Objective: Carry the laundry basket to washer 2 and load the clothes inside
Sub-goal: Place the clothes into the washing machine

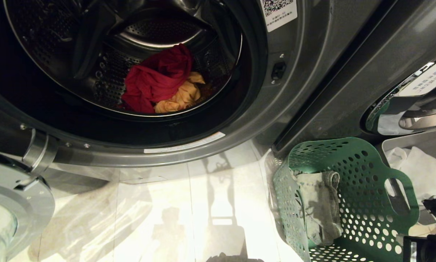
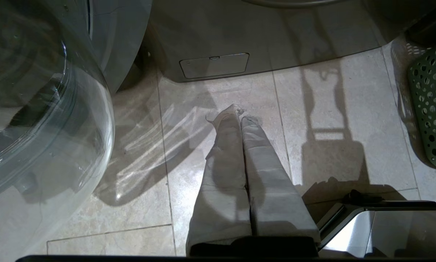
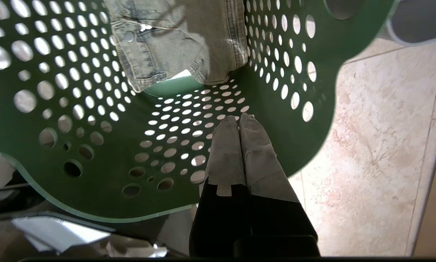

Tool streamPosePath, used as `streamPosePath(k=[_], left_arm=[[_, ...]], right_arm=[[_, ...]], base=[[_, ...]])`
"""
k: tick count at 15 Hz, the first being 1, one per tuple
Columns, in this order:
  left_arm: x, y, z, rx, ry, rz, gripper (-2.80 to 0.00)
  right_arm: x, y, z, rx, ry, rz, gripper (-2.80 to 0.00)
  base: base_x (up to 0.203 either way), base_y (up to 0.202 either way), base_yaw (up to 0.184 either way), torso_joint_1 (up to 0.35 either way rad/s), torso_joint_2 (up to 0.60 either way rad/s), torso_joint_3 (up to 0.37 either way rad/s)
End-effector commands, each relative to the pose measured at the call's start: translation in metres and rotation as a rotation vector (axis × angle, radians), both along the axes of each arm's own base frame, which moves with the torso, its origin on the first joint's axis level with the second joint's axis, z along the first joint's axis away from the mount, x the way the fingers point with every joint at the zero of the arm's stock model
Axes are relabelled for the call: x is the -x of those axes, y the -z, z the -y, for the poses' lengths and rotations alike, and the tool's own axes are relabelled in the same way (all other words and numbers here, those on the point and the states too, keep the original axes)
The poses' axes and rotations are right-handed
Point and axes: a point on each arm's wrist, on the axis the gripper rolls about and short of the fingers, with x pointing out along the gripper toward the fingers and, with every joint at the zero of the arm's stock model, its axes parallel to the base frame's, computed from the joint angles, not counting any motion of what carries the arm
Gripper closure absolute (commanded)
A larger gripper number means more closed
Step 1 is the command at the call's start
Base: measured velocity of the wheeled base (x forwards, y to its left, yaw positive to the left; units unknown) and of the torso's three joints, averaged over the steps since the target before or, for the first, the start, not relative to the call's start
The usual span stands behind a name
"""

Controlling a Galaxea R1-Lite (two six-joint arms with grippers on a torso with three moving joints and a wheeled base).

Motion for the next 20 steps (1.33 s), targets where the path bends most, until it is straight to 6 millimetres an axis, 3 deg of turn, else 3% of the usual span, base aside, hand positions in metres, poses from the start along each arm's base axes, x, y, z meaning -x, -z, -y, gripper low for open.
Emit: streamPosePath(k=[1,3,4,8,13,16,20], left_arm=[[0.000,0.000,0.000,0.000,0.000,0.000,0.00],[0.000,0.000,0.000,0.000,0.000,0.000,0.00],[0.000,0.000,0.000,0.000,0.001,0.000,0.00],[0.000,0.000,0.000,0.000,0.000,0.000,0.00],[0.000,0.000,0.000,0.000,0.001,0.000,0.00],[0.000,0.000,0.000,0.000,-0.001,0.000,0.00],[0.000,0.000,0.000,0.000,0.001,0.000,0.00]], right_arm=[[-0.023,0.028,0.006,-0.024,0.016,-0.138,0.00],[-0.048,0.041,0.012,-0.045,0.013,-0.154,0.00],[-0.062,0.047,0.015,-0.050,0.014,-0.157,-2.80],[-0.122,0.076,0.039,-0.086,0.013,-0.123,-2.80],[-0.178,0.108,0.080,-0.130,-0.164,-0.030,-2.80],[-0.204,0.112,0.071,-0.116,-0.237,0.017,-2.80],[-0.216,0.111,0.048,-0.085,-0.322,0.026,-2.80]], base=[[0.000,0.000,0.000,0.000,0.00,0.000],[0.000,0.000,0.000,0.000,0.00,0.000],[0.000,0.000,0.000,0.000,0.00,0.000],[0.000,0.000,0.000,0.000,0.00,0.000],[0.000,0.000,0.000,0.000,0.00,0.000],[0.000,0.000,0.000,0.000,0.00,0.000],[0.000,0.000,0.000,0.000,0.00,0.000]])
